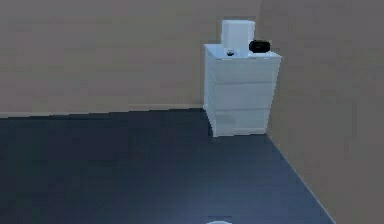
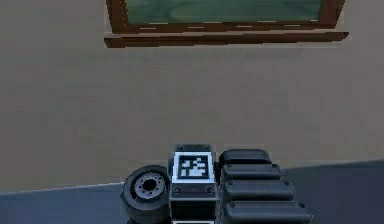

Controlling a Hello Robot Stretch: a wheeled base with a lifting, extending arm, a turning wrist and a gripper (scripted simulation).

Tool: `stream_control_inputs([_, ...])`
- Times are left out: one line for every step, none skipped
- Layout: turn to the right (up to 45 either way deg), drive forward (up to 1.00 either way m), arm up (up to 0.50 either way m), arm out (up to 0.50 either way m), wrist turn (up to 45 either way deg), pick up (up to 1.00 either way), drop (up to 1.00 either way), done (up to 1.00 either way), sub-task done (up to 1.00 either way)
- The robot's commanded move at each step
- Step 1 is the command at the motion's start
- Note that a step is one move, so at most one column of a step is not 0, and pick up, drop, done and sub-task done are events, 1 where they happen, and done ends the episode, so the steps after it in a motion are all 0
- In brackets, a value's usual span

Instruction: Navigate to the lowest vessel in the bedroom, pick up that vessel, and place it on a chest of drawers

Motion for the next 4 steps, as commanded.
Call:
stream_control_inputs([12.0, 0.00, 0.00, 0.00, 0.0, 0.00, 0.00, 0.00, 0.00])
stream_control_inputs([0.0, 1.00, 0.00, 0.00, 0.0, 0.00, 0.00, 0.00, 0.00])
stream_control_inputs([3.0, 0.00, 0.00, 0.00, 0.0, 0.00, 0.00, 0.00, 0.00])
stream_control_inputs([0.0, 0.50, 0.00, 0.00, 0.0, 0.00, 0.00, 0.00, 0.00])
